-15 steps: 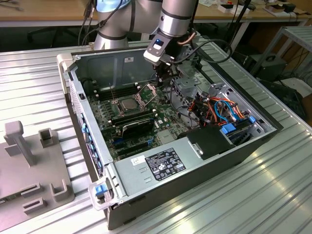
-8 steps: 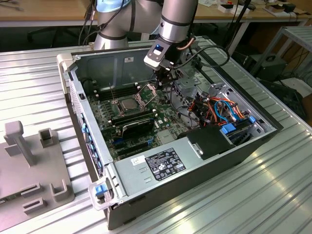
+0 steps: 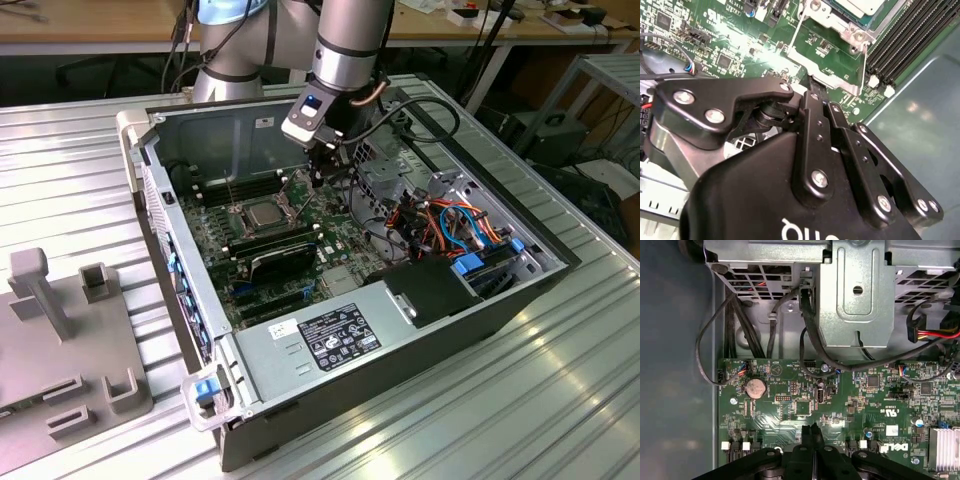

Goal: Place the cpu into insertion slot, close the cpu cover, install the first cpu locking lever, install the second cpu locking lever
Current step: 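Close the cpu cover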

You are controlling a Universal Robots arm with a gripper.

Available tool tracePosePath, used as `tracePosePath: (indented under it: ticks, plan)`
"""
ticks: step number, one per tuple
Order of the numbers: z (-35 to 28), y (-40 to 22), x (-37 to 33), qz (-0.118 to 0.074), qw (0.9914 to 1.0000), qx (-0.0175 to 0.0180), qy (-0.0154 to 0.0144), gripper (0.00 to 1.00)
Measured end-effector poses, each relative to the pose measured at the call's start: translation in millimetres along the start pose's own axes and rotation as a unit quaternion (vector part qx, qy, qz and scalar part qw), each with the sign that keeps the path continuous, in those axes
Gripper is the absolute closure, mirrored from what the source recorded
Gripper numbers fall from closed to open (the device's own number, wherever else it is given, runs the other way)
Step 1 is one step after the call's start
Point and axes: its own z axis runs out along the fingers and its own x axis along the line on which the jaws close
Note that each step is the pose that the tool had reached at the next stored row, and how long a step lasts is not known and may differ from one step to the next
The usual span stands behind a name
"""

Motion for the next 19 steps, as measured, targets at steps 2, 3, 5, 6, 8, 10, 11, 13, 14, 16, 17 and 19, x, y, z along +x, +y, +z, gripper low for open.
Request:
tracePosePath:
  ticks: [2, 3, 5, 6, 8, 10, 11, 13, 14, 16, 17, 19]
  plan:
    - [0.0, -0.4, 0.0, 0.000, 1.00000, 0.0000, 0.0000, 0.89]
    - [0.0, -0.7, 0.0, 0.000, 1.00000, 0.0000, 0.0000, 0.89]
    - [0.0, -1.2, 0.0, 0.000, 1.00000, 0.0000, 0.0000, 0.89]
    - [0.0, -1.4, 0.1, 0.000, 1.00000, 0.0000, 0.0000, 0.89]
    - [0.0, -1.6, 0.1, 0.000, 1.00000, 0.0000, 0.0000, 0.89]
    - [0.0, -2.7, 0.1, 0.000, 1.00000, 0.0000, 0.0000, 0.89]
    - [0.0, -3.3, 0.1, 0.000, 1.00000, 0.0000, 0.0000, 0.89]
    - [0.0, -4.9, 0.1, 0.000, 1.00000, 0.0000, 0.0000, 0.89]
    - [0.1, -6.0, 0.1, 0.000, 1.00000, 0.0000, 0.0000, 0.89]
    - [0.2, -8.9, 0.1, 0.000, 1.00000, 0.0000, 0.0000, 0.89]
    - [0.4, -11.4, 0.1, 0.000, 1.00000, 0.0000, 0.0000, 0.89]
    - [0.6, -12.7, 0.1, 0.000, 1.00000, 0.0000, 0.0000, 0.89]
